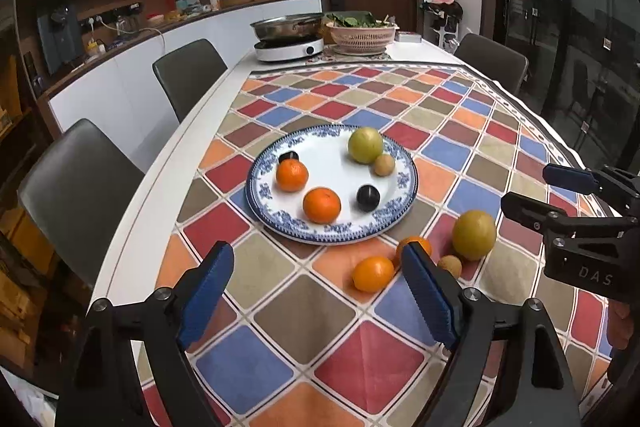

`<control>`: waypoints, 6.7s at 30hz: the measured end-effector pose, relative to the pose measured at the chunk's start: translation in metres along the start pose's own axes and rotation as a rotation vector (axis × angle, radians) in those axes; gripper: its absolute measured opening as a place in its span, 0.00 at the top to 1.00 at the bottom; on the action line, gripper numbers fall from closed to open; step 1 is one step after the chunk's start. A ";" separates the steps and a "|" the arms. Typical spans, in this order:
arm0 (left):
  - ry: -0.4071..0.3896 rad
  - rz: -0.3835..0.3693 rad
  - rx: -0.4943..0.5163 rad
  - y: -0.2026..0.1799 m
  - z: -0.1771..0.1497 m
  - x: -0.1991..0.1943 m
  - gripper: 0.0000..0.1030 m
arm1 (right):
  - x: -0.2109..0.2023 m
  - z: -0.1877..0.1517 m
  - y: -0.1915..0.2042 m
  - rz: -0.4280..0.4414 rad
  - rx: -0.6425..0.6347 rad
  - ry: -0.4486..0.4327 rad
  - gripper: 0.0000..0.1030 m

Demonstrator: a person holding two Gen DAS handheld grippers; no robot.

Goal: Organize fruits
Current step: 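Lift both open tools away from the plate, then grasp a mandarin orange with the left tool while the right tool grasps a green pomelo, then carry the orange and pomelo over the plate with both tools, then lower the orange and pomelo onto the plate and open both tools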

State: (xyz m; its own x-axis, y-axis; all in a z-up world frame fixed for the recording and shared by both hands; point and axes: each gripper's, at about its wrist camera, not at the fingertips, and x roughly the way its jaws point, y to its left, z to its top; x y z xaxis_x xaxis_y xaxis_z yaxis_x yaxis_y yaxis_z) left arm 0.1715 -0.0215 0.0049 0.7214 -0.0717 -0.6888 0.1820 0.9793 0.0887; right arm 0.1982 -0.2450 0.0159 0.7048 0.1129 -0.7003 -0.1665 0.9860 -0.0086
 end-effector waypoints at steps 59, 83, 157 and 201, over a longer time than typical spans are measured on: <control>0.214 -0.105 0.056 -0.030 -0.019 0.095 0.41 | 0.075 -0.021 -0.007 0.068 0.142 0.228 0.33; 0.233 -0.155 0.018 -0.032 -0.016 0.099 0.64 | 0.097 -0.023 -0.010 0.110 0.170 0.311 0.51; 0.157 -0.176 -0.052 0.045 0.074 0.127 0.64 | 0.134 0.089 0.043 0.196 -0.063 0.275 0.51; 0.044 -0.014 0.028 0.032 0.073 0.050 0.38 | 0.080 0.083 0.018 0.155 0.019 0.143 0.46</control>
State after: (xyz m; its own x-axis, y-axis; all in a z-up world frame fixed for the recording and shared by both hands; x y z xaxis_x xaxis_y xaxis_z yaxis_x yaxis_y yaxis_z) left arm 0.2623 -0.0073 0.0257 0.6885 -0.0759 -0.7213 0.2106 0.9726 0.0987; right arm 0.3089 -0.2083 0.0193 0.5669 0.2462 -0.7861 -0.2515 0.9605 0.1195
